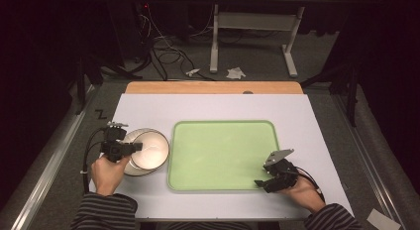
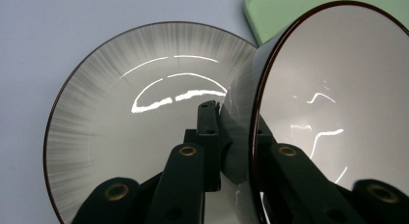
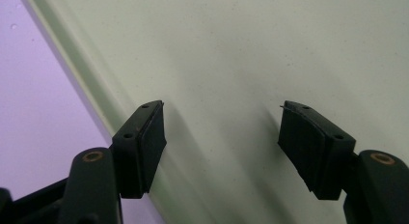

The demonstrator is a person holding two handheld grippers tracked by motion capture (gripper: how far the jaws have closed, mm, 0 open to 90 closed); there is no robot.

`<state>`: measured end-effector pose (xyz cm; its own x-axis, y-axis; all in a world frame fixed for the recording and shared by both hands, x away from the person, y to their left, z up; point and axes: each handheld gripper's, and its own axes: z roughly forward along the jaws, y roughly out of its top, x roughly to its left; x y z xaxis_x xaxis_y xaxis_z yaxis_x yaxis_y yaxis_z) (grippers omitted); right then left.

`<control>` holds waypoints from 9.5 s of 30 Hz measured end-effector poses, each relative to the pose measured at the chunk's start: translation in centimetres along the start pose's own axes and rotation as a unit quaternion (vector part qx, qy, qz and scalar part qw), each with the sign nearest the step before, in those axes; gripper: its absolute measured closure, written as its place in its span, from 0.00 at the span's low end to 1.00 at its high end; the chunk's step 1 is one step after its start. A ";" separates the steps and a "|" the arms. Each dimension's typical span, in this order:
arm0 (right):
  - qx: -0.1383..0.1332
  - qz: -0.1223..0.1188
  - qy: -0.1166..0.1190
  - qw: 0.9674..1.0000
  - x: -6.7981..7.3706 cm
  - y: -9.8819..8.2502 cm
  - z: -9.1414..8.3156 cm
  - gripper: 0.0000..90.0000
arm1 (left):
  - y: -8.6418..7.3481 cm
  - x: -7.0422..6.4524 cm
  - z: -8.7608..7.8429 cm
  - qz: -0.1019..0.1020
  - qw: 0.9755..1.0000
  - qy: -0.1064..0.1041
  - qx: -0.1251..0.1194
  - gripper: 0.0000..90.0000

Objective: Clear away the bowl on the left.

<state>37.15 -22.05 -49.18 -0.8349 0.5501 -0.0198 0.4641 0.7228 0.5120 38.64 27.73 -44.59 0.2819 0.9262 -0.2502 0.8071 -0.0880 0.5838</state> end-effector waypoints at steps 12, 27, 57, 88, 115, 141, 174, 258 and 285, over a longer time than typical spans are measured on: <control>0.000 0.000 -0.001 1.000 0.0 0.0 0.0 0.39 | 0.5 -1.6 -1.3 0.014 0.999 -0.041 -0.031 0.91; 0.000 -0.002 -0.003 1.000 -0.1 0.0 0.0 0.39 | 1.4 -4.7 -0.9 0.055 0.996 -0.065 -0.036 0.91; -0.008 0.001 -0.013 1.000 -0.2 0.0 -0.2 0.40 | 3.7 -9.3 3.3 0.097 0.988 -0.120 0.007 0.91; -0.011 0.005 -0.017 1.000 -0.2 0.0 -0.3 0.40 | 5.1 -12.2 6.3 0.122 0.983 -0.132 0.035 0.90; -0.003 -0.002 -0.010 1.000 -0.1 0.0 -0.2 0.40 | 5.1 -13.5 12.2 0.105 0.982 -0.124 0.094 0.90; -0.005 0.003 -0.009 1.000 -0.1 0.0 -0.3 0.40 | 6.2 -12.9 11.7 0.089 0.983 -0.136 0.082 0.64; -0.001 0.000 -0.009 1.000 -0.1 0.0 -0.2 0.40 | 4.4 -9.7 5.5 0.096 0.987 -0.124 0.038 0.60; -0.002 0.002 -0.012 1.000 -0.1 0.0 -0.2 0.40 | -1.1 -8.0 4.7 0.096 0.986 -0.111 0.073 0.56; -0.003 0.002 -0.011 1.000 0.0 0.0 -0.2 0.40 | -1.4 -8.4 5.7 0.103 0.983 -0.111 0.104 0.55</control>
<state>37.13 -22.15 -49.03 -0.8264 0.5619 -0.0366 0.4657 0.7185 0.5166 38.13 18.00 -47.73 0.5378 0.7806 -0.3185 0.8035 -0.3601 0.4741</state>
